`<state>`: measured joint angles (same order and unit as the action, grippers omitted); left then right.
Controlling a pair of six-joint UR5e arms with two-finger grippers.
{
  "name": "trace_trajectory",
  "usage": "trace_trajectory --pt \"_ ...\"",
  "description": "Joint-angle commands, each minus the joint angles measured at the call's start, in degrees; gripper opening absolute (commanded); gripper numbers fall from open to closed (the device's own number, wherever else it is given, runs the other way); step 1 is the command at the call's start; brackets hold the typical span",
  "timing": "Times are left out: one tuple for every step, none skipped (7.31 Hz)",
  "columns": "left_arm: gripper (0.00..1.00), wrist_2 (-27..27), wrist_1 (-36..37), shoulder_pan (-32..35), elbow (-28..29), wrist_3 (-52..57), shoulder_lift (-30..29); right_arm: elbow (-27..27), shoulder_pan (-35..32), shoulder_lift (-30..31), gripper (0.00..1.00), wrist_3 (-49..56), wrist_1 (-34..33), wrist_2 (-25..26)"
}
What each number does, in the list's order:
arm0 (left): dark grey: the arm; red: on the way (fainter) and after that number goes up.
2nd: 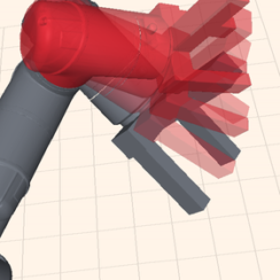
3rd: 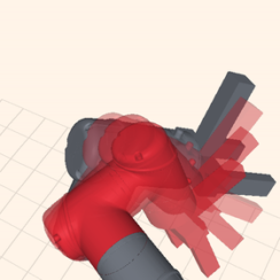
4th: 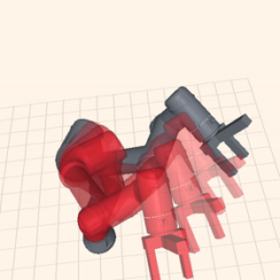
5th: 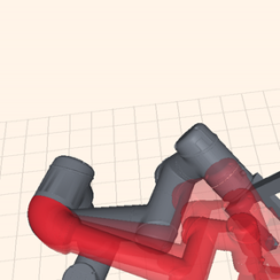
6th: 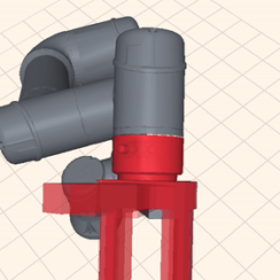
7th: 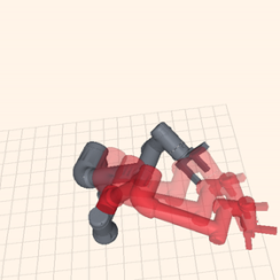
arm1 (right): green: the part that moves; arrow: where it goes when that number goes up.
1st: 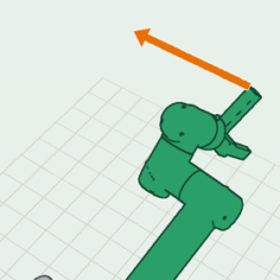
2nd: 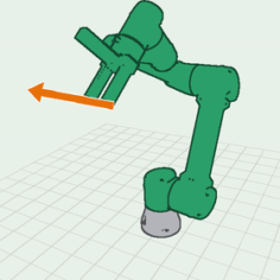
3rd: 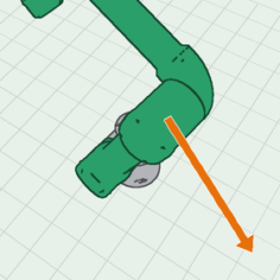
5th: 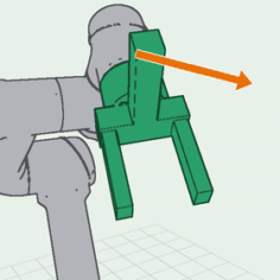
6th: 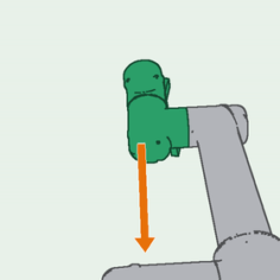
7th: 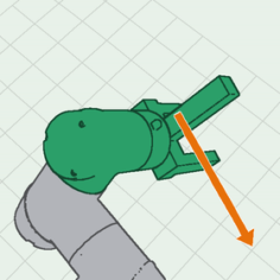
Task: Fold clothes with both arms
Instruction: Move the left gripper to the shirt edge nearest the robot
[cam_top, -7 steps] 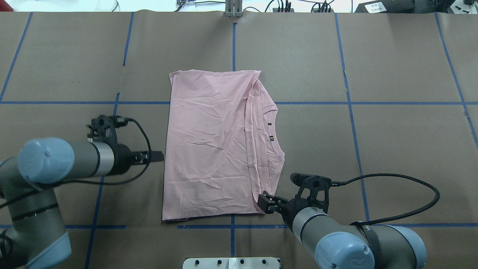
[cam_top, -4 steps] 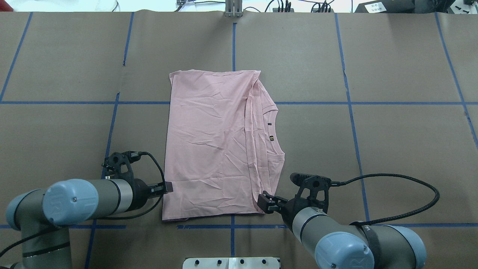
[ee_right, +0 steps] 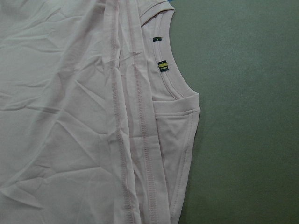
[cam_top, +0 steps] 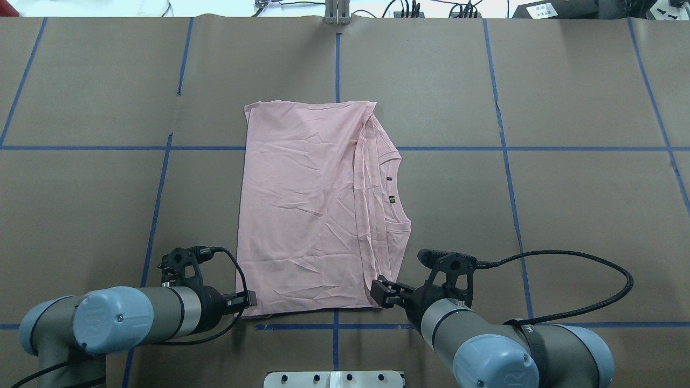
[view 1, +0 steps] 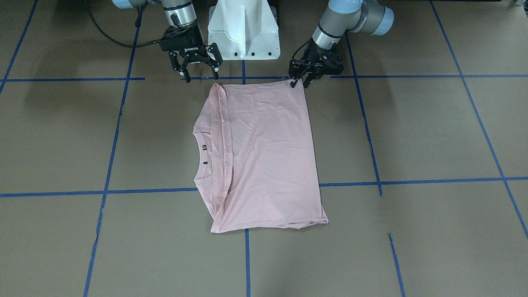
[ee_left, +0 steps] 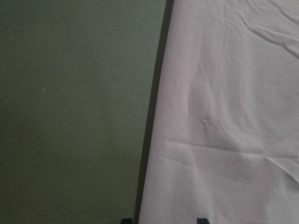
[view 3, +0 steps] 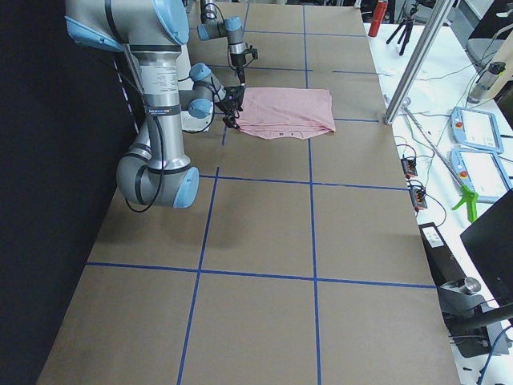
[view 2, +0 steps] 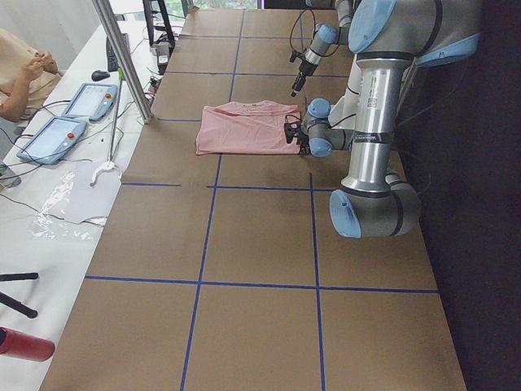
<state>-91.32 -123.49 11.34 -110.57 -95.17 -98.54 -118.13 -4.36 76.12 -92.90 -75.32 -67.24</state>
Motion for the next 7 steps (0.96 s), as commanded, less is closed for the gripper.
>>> trace_trajectory --pt "0.56 0.00 0.00 -1.15 0.00 -0.36 0.19 0.10 0.06 -0.09 1.00 0.00 0.00 0.00" --pt "0.49 0.09 0.00 -1.24 0.00 -0.89 0.19 -0.08 0.06 -0.01 1.00 0.00 0.00 0.00" --pt "0.02 0.00 0.00 -1.24 -0.08 -1.42 0.19 0.10 0.06 -0.09 1.00 0.00 0.00 0.00" --pt "0.00 0.00 0.00 -1.32 -0.17 -1.42 0.28 0.10 0.06 -0.01 1.00 0.00 0.00 0.00" --pt "0.00 0.00 0.00 -1.32 -0.26 -1.33 0.19 0.18 0.06 -0.09 1.00 0.00 0.00 0.00" --pt "0.00 0.00 -0.09 -1.32 -0.35 -1.33 0.10 0.19 0.32 -0.70 1.00 -1.31 0.00 0.00" --pt "0.00 0.00 0.00 -1.32 -0.35 -1.33 -0.16 1.84 0.32 -4.45 0.92 -5.58 -1.91 0.00"
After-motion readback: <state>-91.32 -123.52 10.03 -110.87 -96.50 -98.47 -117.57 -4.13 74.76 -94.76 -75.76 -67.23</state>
